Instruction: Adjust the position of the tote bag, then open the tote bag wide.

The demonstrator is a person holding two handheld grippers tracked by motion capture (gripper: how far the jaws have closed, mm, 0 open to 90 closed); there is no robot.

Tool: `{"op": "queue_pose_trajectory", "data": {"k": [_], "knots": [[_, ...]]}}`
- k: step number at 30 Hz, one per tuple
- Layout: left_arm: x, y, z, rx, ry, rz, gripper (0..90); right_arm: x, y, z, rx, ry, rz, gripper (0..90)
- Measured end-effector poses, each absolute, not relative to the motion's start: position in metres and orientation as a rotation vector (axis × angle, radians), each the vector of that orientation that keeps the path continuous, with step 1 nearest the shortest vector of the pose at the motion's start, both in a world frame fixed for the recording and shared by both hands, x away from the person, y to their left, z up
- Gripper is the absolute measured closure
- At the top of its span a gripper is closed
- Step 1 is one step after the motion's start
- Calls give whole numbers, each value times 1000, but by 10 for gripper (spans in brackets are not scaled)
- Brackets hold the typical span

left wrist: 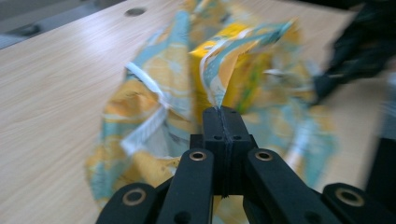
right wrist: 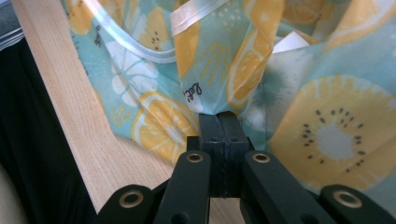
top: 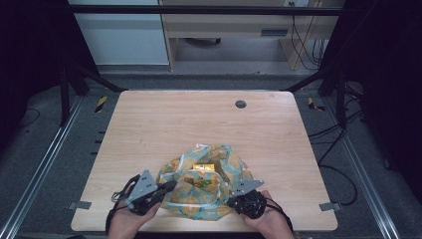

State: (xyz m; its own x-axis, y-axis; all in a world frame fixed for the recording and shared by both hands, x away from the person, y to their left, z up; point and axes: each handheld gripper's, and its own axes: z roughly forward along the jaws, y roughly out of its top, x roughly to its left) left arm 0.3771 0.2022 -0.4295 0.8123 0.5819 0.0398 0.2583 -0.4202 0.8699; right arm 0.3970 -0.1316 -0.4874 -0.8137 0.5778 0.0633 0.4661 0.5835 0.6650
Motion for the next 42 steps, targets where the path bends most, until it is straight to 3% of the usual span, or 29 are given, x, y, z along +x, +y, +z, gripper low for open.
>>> {"op": "queue_pose_trajectory", "data": {"k": [4,7,15,23,29,31,35,42], "knots": [[380,201,-455,2270,655,454,900,400,-132,-490,913,2650,1015,900],[398,202,-470,2346,738,475,900,404,-134,-492,949,2645,994,900],[423,205,-481,2349,845,531,900,420,-147,-492,1056,2585,990,900],[417,213,-474,2283,865,539,883,420,-155,-490,1098,2537,1021,897],[398,225,-451,2035,878,554,399,407,-158,-472,1024,2453,1105,372],[398,230,-445,1967,896,524,305,403,-159,-464,1002,2416,1130,285],[398,236,-435,1915,918,518,204,399,-167,-446,983,2346,1188,166],[407,246,-423,1877,970,558,109,404,-190,-423,1014,2211,1262,97]]}}
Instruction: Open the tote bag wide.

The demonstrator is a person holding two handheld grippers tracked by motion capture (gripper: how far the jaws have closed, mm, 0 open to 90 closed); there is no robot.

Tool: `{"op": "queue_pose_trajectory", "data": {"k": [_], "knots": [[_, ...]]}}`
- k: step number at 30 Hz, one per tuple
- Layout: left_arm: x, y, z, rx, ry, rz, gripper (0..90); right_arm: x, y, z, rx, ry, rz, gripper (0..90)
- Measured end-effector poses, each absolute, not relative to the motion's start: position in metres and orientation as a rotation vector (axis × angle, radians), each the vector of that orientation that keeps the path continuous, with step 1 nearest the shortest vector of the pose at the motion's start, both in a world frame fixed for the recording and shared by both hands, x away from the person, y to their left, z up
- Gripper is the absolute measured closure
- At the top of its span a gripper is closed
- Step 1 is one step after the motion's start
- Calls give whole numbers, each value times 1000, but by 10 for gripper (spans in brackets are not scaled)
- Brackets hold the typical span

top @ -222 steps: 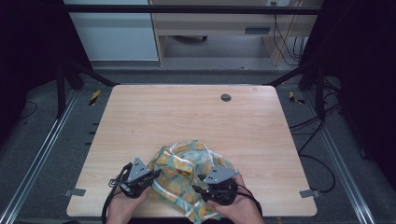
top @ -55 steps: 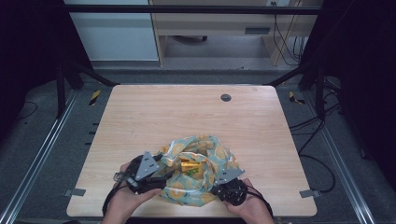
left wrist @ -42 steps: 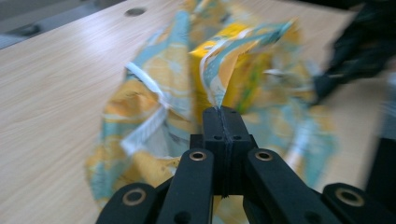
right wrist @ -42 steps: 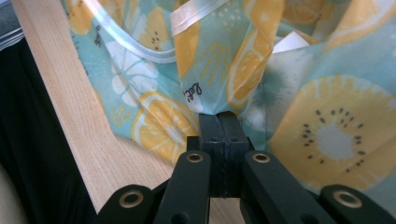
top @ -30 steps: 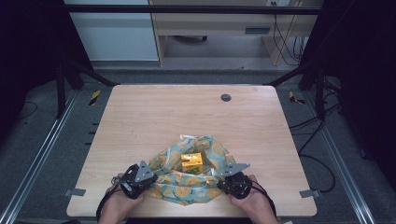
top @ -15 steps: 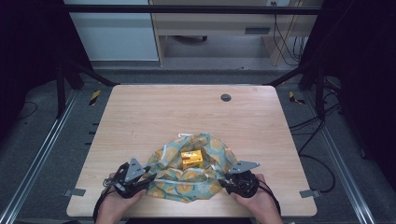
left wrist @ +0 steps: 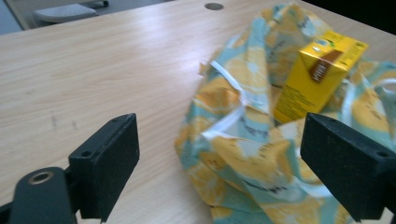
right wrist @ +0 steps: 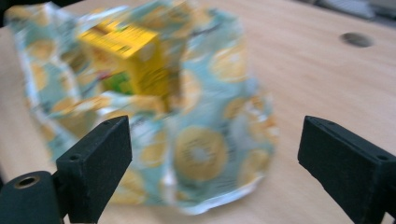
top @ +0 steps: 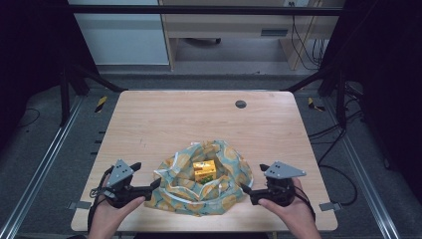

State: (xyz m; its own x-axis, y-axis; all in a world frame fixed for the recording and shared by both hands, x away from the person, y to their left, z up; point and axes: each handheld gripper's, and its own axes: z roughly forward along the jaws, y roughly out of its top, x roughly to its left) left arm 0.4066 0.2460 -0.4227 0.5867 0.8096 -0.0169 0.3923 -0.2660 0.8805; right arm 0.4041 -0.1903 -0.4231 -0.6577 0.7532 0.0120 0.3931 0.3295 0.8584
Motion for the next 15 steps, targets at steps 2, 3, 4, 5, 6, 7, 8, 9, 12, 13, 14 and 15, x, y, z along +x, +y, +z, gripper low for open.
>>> {"op": "queue_pose_trajectory", "data": {"k": [2,3,4,5,6,7,8,9,12,13,14,15], "knots": [[412,251,-420,1865,992,571,91,410,-198,-420,1043,2157,1267,75],[415,254,-419,1865,993,582,82,414,-203,-419,1060,2126,1265,72],[419,257,-418,1863,1002,592,68,419,-207,-419,1078,2093,1260,64],[423,260,-417,1856,1006,606,58,425,-212,-419,1105,2061,1257,62],[428,264,-417,1855,1015,621,57,431,-217,-419,1137,2033,1256,61],[433,269,-417,1848,1040,640,56,437,-222,-420,1172,1997,1247,61],[439,274,-417,1840,1063,652,57,443,-227,-421,1208,1967,1229,62],[445,279,-418,1836,1084,655,56,449,-232,-423,1239,1945,1215,63],[462,293,-422,1814,1142,637,58,466,-246,-433,1333,1900,1181,85],[468,297,-425,1814,1160,645,58,471,-250,-437,1354,1883,1154,90],[473,301,-429,1821,1181,651,63,476,-255,-442,1377,1861,1122,105],[476,303,-432,1824,1192,654,65,481,-259,-447,1392,1847,1097,103]]}}
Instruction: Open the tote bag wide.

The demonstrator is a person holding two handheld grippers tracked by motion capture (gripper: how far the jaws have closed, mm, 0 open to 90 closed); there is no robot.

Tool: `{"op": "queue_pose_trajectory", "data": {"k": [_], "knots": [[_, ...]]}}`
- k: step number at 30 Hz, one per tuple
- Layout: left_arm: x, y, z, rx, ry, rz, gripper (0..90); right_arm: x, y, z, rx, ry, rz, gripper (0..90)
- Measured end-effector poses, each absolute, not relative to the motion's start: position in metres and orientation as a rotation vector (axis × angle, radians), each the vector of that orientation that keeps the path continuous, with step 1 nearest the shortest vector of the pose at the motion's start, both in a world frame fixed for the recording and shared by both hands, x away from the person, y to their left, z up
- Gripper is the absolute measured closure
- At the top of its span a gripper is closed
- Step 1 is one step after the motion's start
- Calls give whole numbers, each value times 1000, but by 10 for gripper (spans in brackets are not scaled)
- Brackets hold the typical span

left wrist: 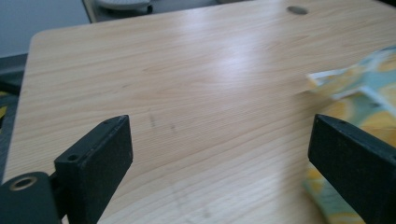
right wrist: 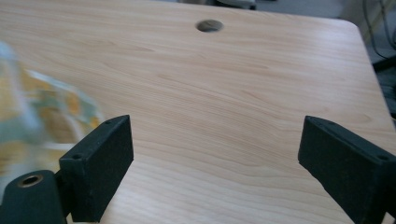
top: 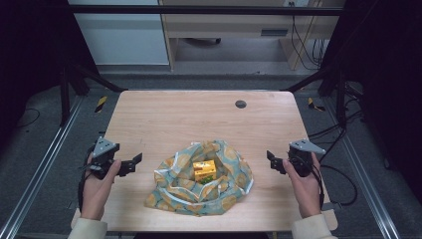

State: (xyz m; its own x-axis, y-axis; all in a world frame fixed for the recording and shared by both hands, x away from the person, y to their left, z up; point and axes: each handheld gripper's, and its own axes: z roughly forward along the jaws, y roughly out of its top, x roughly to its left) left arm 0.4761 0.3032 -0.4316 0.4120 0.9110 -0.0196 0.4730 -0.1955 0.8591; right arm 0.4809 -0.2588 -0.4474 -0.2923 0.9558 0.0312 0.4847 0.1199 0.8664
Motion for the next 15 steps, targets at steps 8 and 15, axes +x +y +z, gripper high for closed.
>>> {"op": "queue_pose_trajectory", "data": {"k": [8,15], "knots": [[482,319,-466,1825,1278,655,66,484,-264,-478,1417,1846,1017,108],[477,315,-465,1851,1255,680,59,476,-260,-480,1396,1868,1001,93]]}}
